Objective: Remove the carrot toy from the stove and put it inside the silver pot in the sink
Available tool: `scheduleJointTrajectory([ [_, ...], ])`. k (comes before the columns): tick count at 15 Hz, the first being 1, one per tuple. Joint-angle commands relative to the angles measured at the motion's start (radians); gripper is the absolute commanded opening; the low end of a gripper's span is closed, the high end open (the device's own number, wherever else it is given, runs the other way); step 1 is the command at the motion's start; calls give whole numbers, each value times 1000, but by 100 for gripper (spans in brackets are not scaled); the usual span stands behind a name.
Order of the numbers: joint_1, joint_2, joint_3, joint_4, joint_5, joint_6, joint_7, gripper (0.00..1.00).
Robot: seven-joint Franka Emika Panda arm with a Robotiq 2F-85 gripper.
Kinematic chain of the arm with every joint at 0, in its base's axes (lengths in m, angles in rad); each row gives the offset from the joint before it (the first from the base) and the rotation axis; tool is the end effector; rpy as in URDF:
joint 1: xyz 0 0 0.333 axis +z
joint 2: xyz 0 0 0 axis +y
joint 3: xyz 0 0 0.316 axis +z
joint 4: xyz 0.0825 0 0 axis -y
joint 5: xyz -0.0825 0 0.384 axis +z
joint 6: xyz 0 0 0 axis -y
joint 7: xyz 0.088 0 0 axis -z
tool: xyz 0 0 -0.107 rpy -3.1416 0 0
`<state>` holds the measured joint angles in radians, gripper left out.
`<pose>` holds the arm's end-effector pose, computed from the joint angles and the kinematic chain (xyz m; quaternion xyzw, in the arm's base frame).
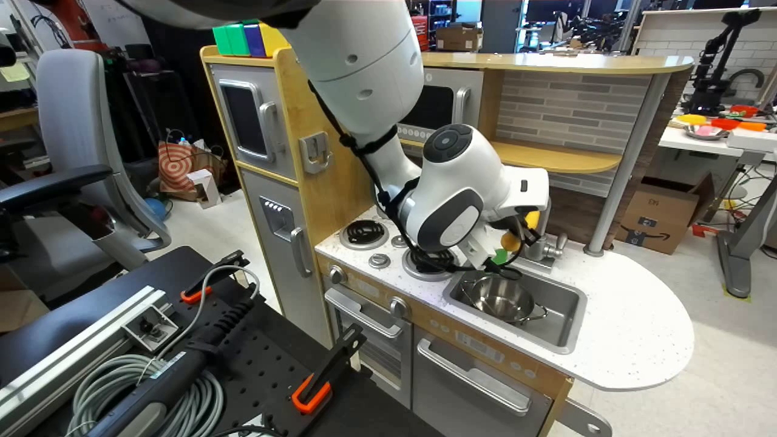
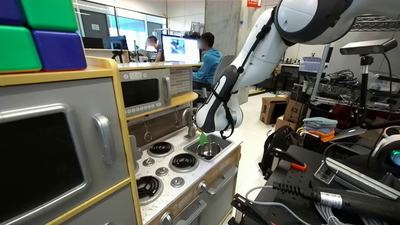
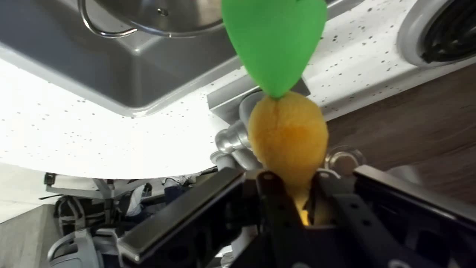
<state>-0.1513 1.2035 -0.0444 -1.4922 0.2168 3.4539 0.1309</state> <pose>0.6837 -0.1531 0.0418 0.8983 -0.2363 0.3699 0.0186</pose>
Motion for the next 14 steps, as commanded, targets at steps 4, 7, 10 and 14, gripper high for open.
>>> scheduleJointTrajectory([
  [4, 114, 121, -148, 62, 171, -3, 57, 3],
  [7, 125, 132, -148, 54, 180, -1, 68, 38],
  [10, 128, 122, -133, 48, 165, 0, 67, 60],
  [14, 117, 93, -99, 35, 139, 0, 56, 89],
])
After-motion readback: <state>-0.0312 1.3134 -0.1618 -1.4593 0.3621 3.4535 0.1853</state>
